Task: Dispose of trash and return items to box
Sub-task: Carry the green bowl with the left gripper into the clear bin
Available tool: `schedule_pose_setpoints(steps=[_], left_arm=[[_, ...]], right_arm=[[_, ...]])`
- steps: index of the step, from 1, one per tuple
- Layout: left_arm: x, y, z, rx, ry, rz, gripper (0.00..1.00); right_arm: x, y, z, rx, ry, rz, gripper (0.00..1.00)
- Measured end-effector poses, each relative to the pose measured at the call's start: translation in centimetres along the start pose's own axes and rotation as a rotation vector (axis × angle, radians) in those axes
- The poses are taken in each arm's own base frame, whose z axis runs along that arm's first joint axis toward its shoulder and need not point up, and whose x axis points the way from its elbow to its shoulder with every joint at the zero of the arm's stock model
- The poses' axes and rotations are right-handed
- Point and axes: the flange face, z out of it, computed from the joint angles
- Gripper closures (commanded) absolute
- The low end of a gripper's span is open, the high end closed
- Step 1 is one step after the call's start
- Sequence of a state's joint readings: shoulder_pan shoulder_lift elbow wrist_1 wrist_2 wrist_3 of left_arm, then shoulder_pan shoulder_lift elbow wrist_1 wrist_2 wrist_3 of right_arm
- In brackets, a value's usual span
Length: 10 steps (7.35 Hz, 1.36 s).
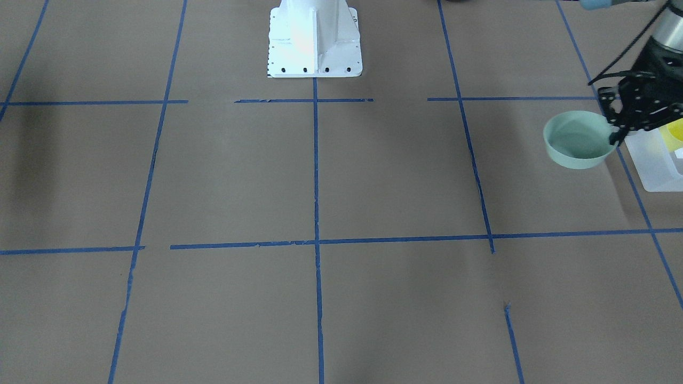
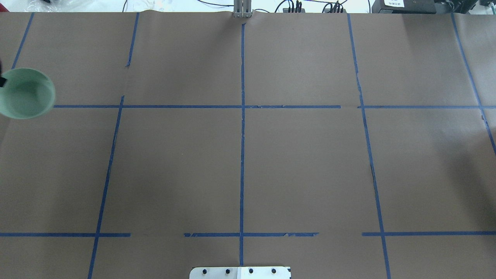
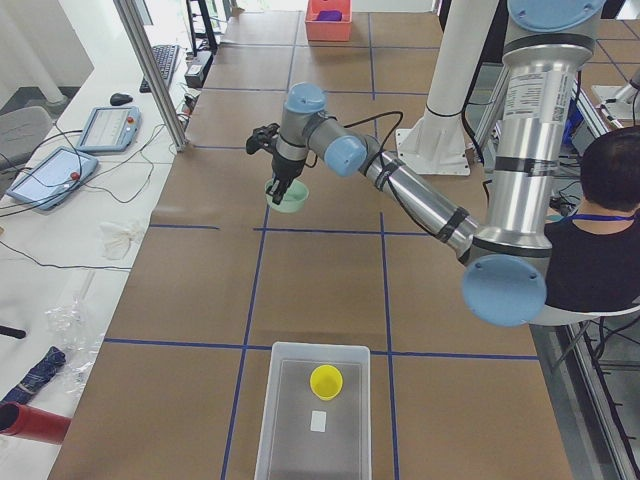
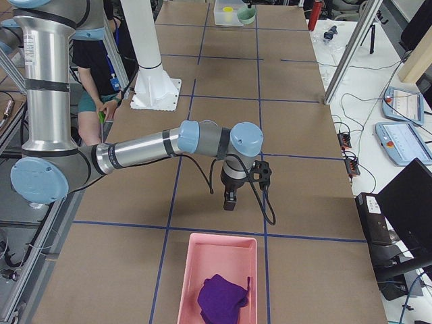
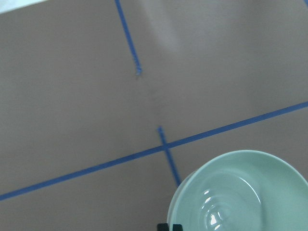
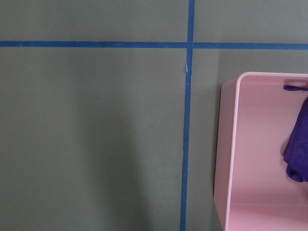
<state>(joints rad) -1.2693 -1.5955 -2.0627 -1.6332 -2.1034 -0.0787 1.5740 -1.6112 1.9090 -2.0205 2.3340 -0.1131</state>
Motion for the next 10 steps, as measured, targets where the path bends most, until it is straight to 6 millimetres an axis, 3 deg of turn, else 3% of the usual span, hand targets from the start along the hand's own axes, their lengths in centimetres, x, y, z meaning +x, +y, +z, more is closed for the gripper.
schedule_pose_setpoints(steps=[2,3,5,7,9,10], left_arm=[[-14.5,6.8,1.8,-0.063,-0.045,0.138,1.0],[-19.6,10.8,3.0,-0.07,-0.054,0.17,1.0],[-26.9,19.3,4.9,-0.087,-0.073,0.201,1.0],[-30.1,26.8,7.8,-0.102,-0.077,0.203,1.0],[-30.1,32.7,10.5,-0.049,-0.115,0.135,1.0],[-29.5,34.3,11.1,-0.026,-0.124,0.1,0.68]], right_arm=[[-0.1,0.3,-0.6,-0.001,0.042,-0.002,0.0],[-0.1,0.4,-0.6,-0.001,0.047,-0.003,0.0],[-0.1,0.4,-0.6,-0.003,0.049,-0.004,0.0],[-0.2,0.3,-0.5,-0.005,0.049,-0.005,0.0],[-0.2,0.3,-0.4,-0.006,0.049,-0.006,0.0],[-0.2,0.2,-0.4,-0.007,0.049,-0.005,0.0]])
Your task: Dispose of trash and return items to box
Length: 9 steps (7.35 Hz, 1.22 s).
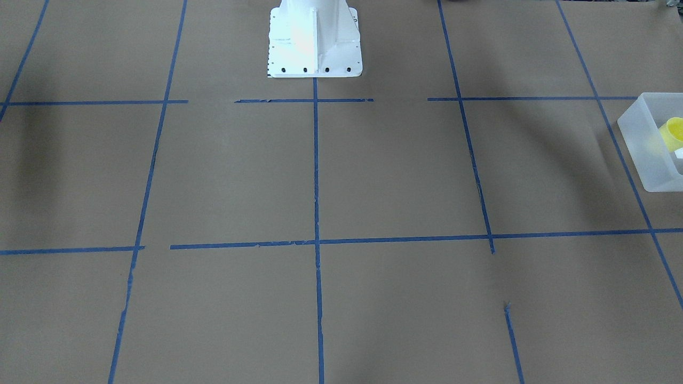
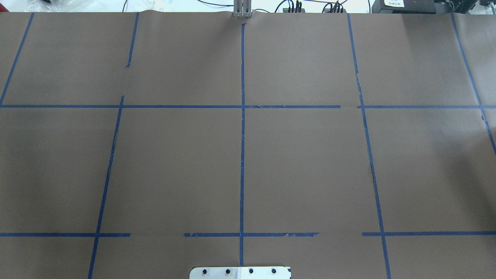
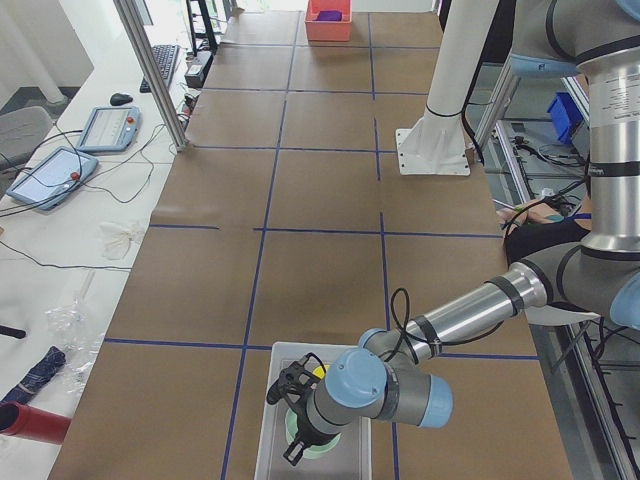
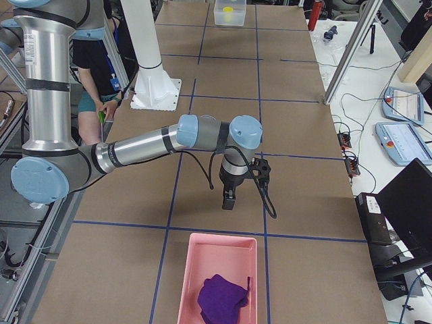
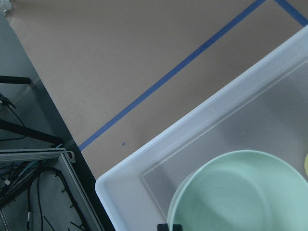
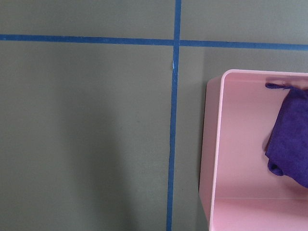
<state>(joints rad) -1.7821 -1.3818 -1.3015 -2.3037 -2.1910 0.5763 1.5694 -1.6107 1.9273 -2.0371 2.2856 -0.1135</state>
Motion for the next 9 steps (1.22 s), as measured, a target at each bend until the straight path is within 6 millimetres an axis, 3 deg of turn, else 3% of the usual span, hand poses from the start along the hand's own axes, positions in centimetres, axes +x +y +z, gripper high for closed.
schedule_pose_setpoints(steps=[1,2,3,5,6,7,9], left_arm=[[0.6,0.6,0.4,0.01,0.006,-0.013,0.41],[1.1,0.7,0.7,0.016,0.024,-0.012,0.25],[1.6,0.6,1.0,0.024,0.043,-0.007,0.17],[2.0,-0.4,0.7,0.051,0.05,0.008,0.16],[2.2,-2.3,-0.3,0.077,0.043,-0.006,0.06],[2.8,-5.6,-2.0,0.104,0.041,-0.062,0.0],[5.4,-14.2,-5.3,0.103,0.082,-0.159,0.0]], right_arm=[[0.0,0.0,0.0,0.0,0.0,0.0,0.0],[0.0,0.0,0.0,0.0,0.0,0.0,0.0],[0.0,0.0,0.0,0.0,0.0,0.0,0.0],[0.0,0.0,0.0,0.0,0.001,0.0,0.0],[0.0,0.0,0.0,0.0,0.002,-0.001,0.0],[0.0,0.0,0.0,0.0,0.002,-0.001,0.0],[0.0,0.0,0.0,-0.001,0.003,-0.001,0.0]])
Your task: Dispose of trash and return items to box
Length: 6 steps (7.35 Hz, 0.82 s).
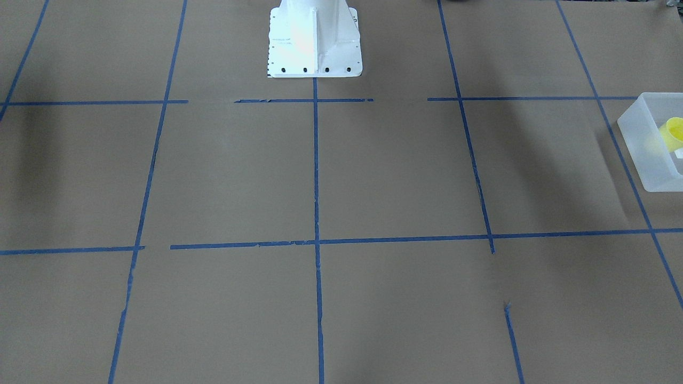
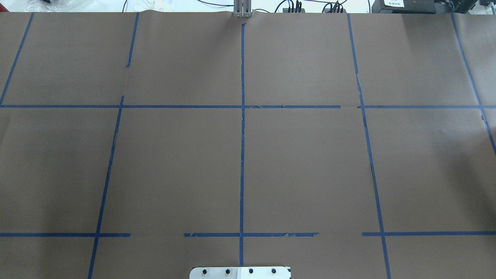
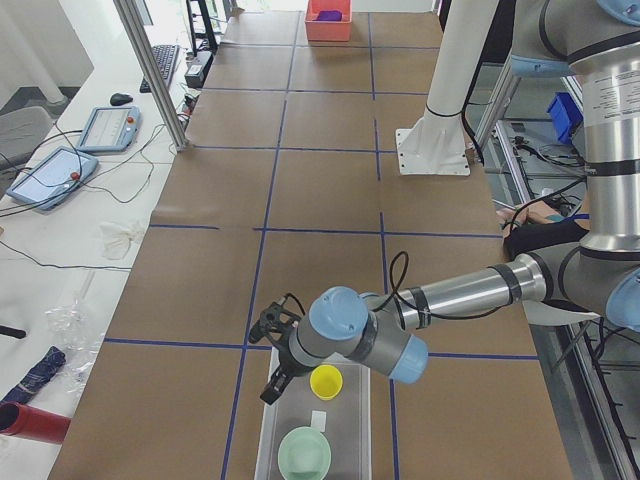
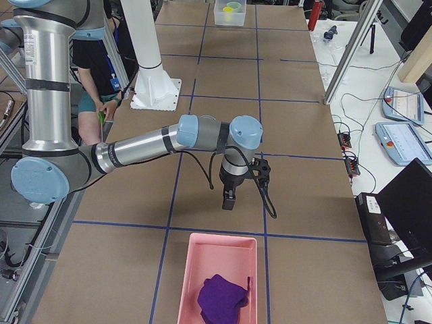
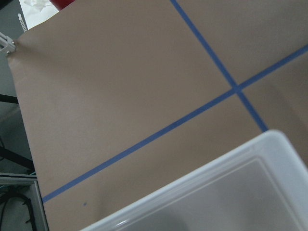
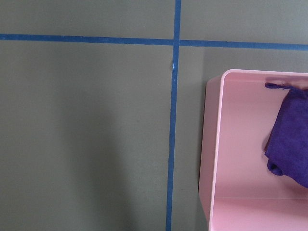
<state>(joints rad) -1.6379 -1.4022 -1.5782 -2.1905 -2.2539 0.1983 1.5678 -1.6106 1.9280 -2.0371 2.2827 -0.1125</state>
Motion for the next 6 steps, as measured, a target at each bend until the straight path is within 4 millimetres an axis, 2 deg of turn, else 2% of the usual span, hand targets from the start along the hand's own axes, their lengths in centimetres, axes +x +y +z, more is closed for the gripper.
schedule_pose_setpoints(steps=[1,2,3,6], left_arm=[[1.4,-4.0,-1.2,-0.04,0.021,-0.032,0.0],[2.3,-5.6,-1.8,-0.085,0.059,-0.072,0.0],[2.7,-4.7,-1.3,-0.126,0.12,-0.12,0.0],[3.3,1.8,1.0,-0.245,0.229,-0.246,0.0]], right_arm=[[0.0,0.0,0.0,-0.001,0.001,0.001,0.0],[0.1,0.0,0.1,-0.002,0.001,0.002,0.0],[0.1,0.0,0.1,-0.003,0.001,0.003,0.0],[0.1,0.1,0.1,-0.004,0.0,0.004,0.0]])
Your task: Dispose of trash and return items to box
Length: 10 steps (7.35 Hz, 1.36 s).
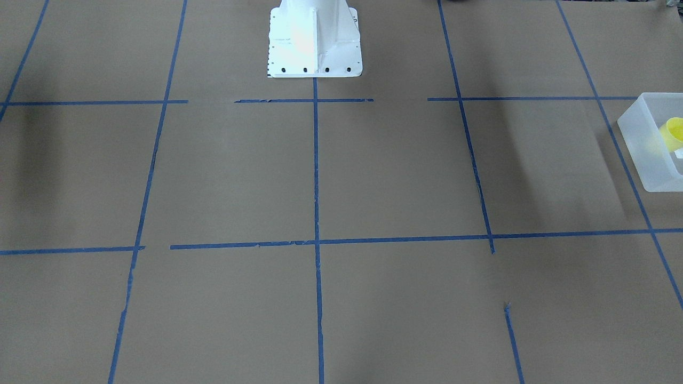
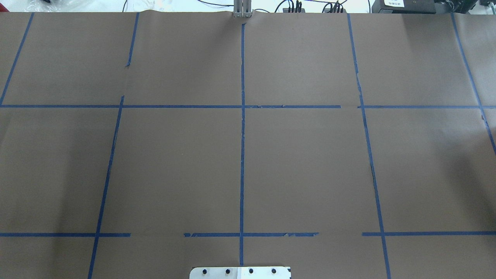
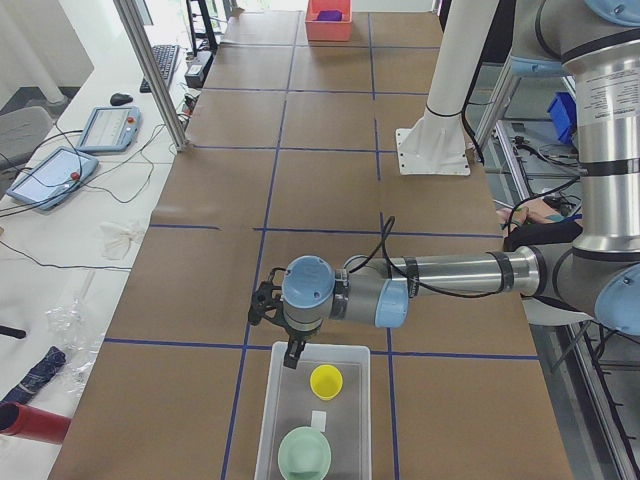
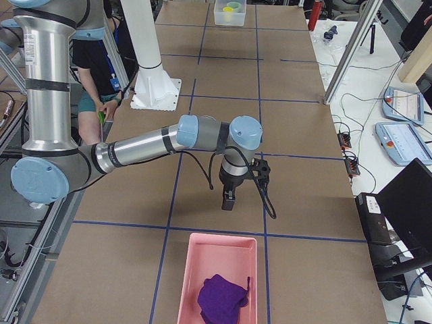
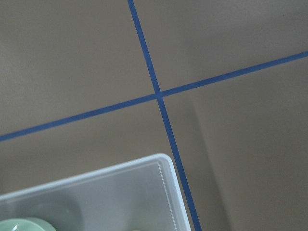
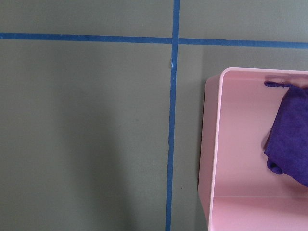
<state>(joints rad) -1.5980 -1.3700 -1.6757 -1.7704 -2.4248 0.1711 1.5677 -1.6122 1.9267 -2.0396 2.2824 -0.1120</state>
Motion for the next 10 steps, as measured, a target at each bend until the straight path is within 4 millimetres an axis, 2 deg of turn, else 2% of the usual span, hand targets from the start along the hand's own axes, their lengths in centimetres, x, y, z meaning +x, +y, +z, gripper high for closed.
schedule_pose_setpoints(steps=[1,3,6,10], left_arm=[[0.2,0.8,0.9,-0.031,0.004,-0.008,0.0],[0.9,0.5,1.4,-0.07,-0.016,-0.008,0.0],[3.0,-0.5,-1.1,-0.072,-0.05,-0.01,0.0],[2.9,-0.6,-1.6,-0.063,-0.057,-0.011,0.0]], right_arm=[[0.0,0.0,0.0,0.0,0.0,0.0,0.0],[-0.1,0.0,0.1,-0.002,-0.001,-0.003,0.0],[-0.7,-0.2,0.5,-0.011,0.0,-0.007,0.0],[-1.5,-0.5,1.3,-0.026,0.0,-0.024,0.0]])
